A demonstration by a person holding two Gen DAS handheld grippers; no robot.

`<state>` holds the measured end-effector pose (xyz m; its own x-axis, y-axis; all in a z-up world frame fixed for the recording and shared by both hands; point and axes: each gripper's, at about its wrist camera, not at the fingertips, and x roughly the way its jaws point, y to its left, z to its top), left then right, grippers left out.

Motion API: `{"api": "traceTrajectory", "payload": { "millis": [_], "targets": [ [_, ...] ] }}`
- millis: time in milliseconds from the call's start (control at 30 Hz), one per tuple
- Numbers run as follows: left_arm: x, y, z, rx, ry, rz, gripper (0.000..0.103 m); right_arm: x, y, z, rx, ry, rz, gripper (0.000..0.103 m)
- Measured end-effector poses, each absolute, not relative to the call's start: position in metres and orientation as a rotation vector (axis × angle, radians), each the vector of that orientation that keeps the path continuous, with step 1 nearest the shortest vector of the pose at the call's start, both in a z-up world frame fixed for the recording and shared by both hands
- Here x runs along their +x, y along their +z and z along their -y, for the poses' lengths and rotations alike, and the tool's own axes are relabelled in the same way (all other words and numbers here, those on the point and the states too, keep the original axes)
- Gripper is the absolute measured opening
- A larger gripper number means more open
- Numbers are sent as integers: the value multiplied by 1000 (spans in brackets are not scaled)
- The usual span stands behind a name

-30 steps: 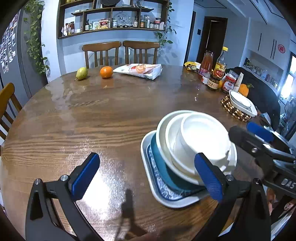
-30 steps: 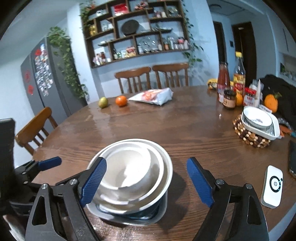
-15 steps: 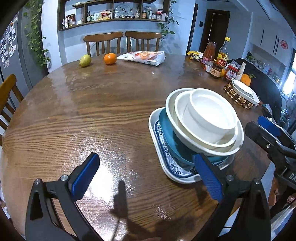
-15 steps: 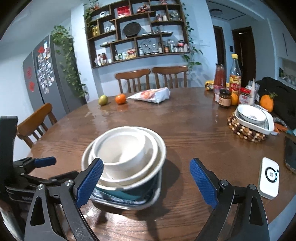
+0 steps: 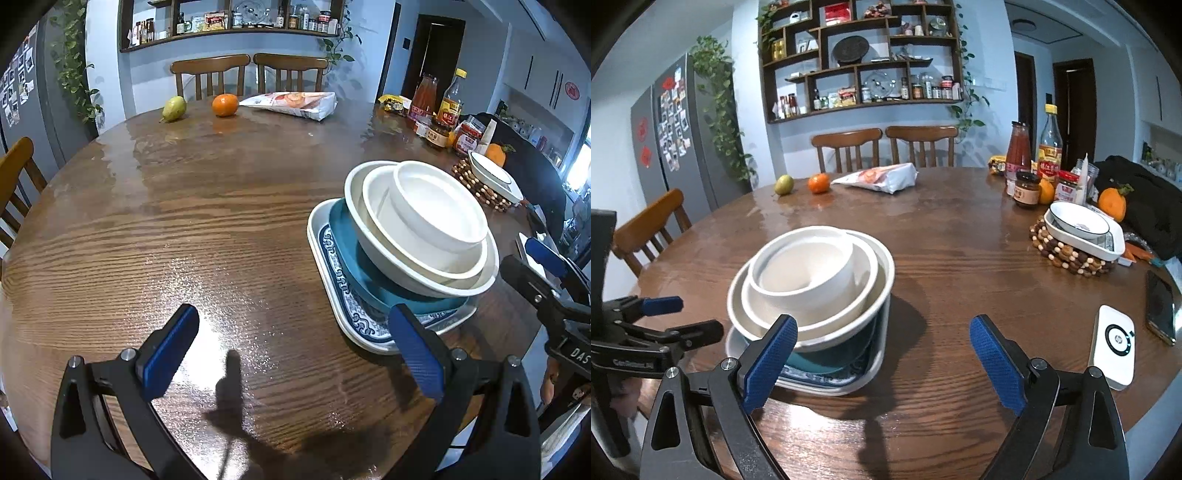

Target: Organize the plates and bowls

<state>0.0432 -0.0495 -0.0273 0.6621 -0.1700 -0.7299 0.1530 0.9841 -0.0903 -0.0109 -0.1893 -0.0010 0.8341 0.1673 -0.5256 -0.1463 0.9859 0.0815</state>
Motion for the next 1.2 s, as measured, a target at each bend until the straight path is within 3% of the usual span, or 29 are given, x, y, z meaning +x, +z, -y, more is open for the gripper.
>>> {"api": "traceTrajectory", "payload": {
  "millis": [1200],
  "targets": [
    [34, -26, 54, -9, -246, -827, 102, -13, -4, 185, 26, 188, -569, 95]
  ]
}}
